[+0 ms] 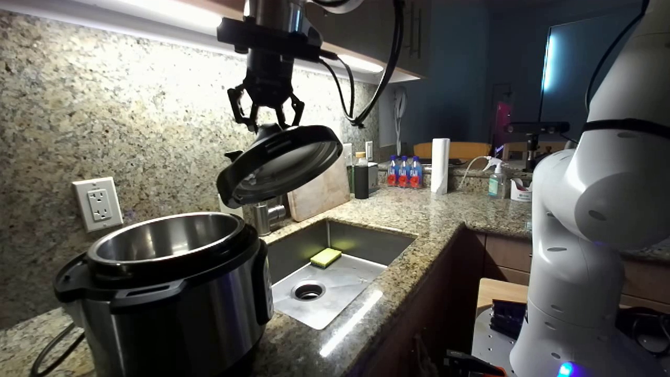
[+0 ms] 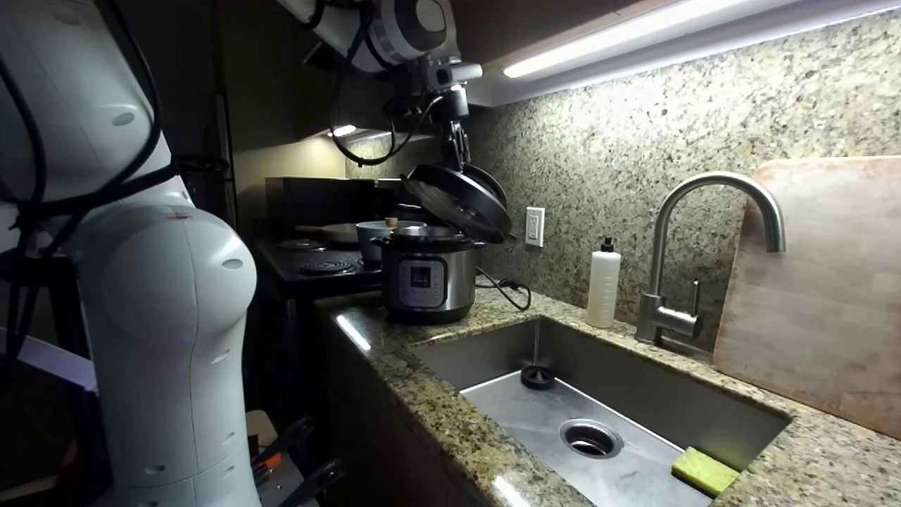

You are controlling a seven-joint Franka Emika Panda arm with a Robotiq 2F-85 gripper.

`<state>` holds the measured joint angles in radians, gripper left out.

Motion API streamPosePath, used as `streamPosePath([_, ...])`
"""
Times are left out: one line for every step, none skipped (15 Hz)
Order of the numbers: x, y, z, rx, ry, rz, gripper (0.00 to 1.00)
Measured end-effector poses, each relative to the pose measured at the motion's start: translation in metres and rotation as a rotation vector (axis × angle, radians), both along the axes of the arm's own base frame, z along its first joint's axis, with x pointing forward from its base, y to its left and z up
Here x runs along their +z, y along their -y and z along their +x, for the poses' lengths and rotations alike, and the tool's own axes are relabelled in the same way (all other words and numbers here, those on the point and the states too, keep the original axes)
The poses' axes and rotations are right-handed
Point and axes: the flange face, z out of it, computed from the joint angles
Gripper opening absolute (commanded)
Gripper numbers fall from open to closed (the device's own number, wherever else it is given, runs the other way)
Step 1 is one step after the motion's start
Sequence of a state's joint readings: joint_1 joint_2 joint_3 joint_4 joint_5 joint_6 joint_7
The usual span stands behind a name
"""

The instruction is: Remove the black lid from the rice cooker and put it in the sink

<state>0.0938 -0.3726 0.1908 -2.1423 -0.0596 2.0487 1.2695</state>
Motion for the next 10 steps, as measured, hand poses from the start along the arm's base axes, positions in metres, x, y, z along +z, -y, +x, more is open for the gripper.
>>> streamPosePath([-0.003,0.009,0.000,-0.017,-0.006,0.000,0.11])
streamPosePath([-0.006,0.017,0.000,-0.034,-0.012,0.000,0.11])
streamPosePath([-0.009,0.026,0.000,-0.050,-0.017,0.000,0.11])
streamPosePath([-0.012,0.033,0.000,-0.065,-0.023,0.001,0.11])
streamPosePath([-0.015,0.040,0.000,-0.079,-0.029,0.002,0.11])
streamPosePath([-0.018,0.048,0.001,-0.094,-0.035,0.003,0.10])
streamPosePath([-0.021,0.056,0.002,-0.110,-0.041,0.004,0.10])
streamPosePath([-0.024,0.064,0.003,-0.125,-0.048,0.006,0.10])
streamPosePath([-0.027,0.073,0.003,-0.141,-0.055,0.007,0.11])
streamPosePath([-0.029,0.081,0.004,-0.157,-0.060,0.009,0.11])
